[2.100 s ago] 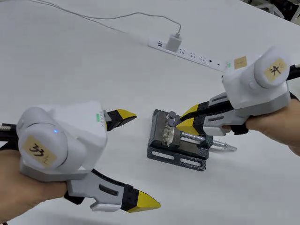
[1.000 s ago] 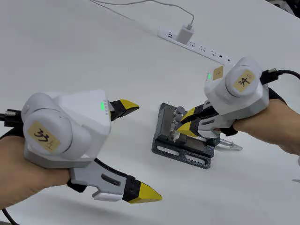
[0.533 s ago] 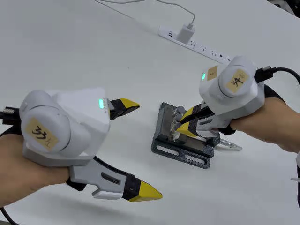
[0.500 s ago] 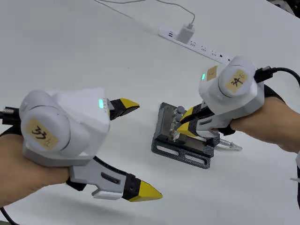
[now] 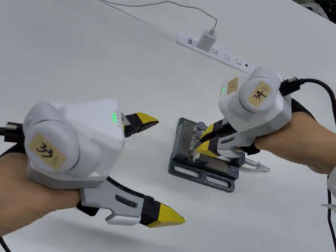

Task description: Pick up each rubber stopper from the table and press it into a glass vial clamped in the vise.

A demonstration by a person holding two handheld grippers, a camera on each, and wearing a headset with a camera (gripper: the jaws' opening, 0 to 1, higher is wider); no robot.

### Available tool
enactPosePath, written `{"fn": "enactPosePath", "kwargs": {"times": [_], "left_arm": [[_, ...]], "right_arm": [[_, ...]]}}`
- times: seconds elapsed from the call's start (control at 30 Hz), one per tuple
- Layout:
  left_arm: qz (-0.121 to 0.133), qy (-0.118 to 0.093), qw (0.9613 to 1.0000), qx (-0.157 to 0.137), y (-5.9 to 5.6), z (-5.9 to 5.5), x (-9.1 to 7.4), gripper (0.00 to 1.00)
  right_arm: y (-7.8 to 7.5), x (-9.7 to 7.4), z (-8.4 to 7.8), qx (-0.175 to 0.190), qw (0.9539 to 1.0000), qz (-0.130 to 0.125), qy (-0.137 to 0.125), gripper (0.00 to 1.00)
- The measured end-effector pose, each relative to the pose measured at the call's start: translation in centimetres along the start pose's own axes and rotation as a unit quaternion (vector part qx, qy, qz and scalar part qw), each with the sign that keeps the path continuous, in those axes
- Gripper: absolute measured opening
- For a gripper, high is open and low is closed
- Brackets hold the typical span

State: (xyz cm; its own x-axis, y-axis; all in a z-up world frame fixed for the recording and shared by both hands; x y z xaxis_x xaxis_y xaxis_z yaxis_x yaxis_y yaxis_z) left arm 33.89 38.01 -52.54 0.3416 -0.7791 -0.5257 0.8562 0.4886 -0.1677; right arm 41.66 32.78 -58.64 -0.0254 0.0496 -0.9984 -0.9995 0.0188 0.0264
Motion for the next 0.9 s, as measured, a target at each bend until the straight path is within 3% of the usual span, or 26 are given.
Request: {"fn": "enactPosePath", "kwargs": {"times": [0.57, 0.9], "left_arm": [[0.001, 0.000, 1.0000, -0.003, 0.1, -0.1, -0.2, 0.95], [0.001, 0.003, 1.0000, -0.002, 0.1, -0.2, -0.2, 0.93]], "right_arm": [[0.0, 0.0, 0.0, 0.009, 0.9998, -0.003, -0.016, 0.09], [-0.2, -1.8, 0.0, 0.018, 0.9989, -0.015, -0.041, 0.03]]}}
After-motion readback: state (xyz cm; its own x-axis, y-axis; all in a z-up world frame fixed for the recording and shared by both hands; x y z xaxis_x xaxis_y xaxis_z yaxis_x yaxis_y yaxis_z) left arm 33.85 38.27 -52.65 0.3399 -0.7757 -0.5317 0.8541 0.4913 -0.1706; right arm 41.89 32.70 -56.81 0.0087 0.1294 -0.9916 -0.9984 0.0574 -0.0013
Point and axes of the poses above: the centre of the closed fingertips' face, and the gripper's own axes: x roughly forward along the fingers, y roughly to its left, z roughly out of its top, the point moved 1 cm from there along -x, roughly backward along the fingers, and after that the axes turned 14 degrees about y, right-handed, at the moved point
